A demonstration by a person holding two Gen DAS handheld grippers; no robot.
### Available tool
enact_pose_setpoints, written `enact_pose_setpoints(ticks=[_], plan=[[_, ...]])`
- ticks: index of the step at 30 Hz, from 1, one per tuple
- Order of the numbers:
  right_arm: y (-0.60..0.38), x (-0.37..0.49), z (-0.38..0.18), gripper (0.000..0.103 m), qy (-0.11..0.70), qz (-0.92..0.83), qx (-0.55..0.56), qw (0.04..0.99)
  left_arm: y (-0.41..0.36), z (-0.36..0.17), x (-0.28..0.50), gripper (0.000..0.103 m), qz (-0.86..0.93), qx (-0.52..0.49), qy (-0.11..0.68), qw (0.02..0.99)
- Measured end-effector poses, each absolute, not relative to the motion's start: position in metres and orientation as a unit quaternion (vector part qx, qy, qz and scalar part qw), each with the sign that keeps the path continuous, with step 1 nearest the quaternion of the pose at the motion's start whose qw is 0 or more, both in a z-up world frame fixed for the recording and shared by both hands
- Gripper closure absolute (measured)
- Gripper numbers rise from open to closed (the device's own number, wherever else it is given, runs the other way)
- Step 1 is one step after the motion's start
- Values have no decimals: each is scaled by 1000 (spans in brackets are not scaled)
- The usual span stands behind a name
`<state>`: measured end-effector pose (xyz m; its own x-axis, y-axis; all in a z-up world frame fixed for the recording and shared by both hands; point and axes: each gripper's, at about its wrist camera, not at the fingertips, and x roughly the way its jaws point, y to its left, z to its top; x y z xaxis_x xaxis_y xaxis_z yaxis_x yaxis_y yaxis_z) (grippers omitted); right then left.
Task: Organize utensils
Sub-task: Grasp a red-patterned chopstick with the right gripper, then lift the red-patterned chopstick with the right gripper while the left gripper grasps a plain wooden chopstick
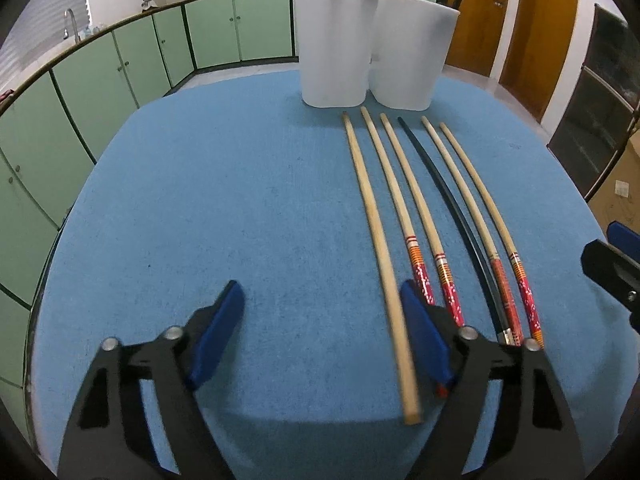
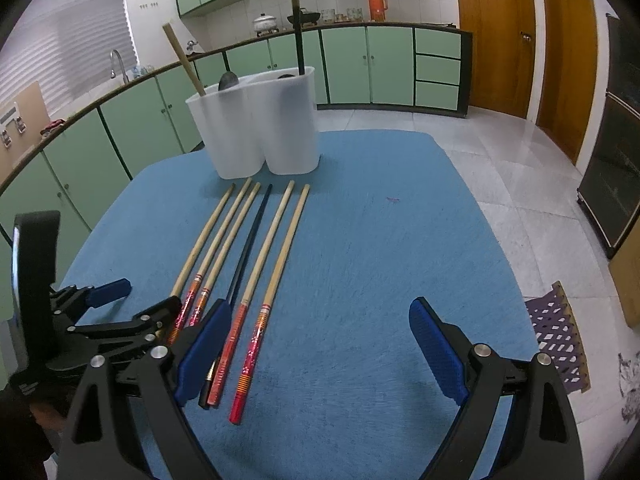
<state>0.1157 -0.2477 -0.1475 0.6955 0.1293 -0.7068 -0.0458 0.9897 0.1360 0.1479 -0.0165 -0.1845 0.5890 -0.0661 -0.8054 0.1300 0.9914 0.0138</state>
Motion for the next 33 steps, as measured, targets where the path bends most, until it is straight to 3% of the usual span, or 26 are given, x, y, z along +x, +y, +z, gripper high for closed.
enact_pose_setpoints(ticks=[2,7,10,12,20,24,28,33], plan=[[-246,117,-149,15,390,48,52,918,-15,-184,146,39,-55,36,447,892],[-237,116,-153,17,394,47,40,917,-10,-181,139,69,-52,30,443,895],[-233,118,-157,28,404,51,38,913,-5,-180,138,83,-52,23,444,894],[-230,119,-160,40,411,57,37,909,1,-179,136,91,-49,15,445,894],[-215,128,-167,75,434,68,27,898,16,-177,131,97,-22,-21,445,895],[-210,133,-171,83,442,73,31,894,17,-175,134,97,-22,-24,444,896],[-205,137,-173,84,450,76,31,889,14,-174,137,97,-24,-22,441,897],[-207,142,-173,95,454,64,19,889,15,-176,137,97,-26,-23,443,896]])
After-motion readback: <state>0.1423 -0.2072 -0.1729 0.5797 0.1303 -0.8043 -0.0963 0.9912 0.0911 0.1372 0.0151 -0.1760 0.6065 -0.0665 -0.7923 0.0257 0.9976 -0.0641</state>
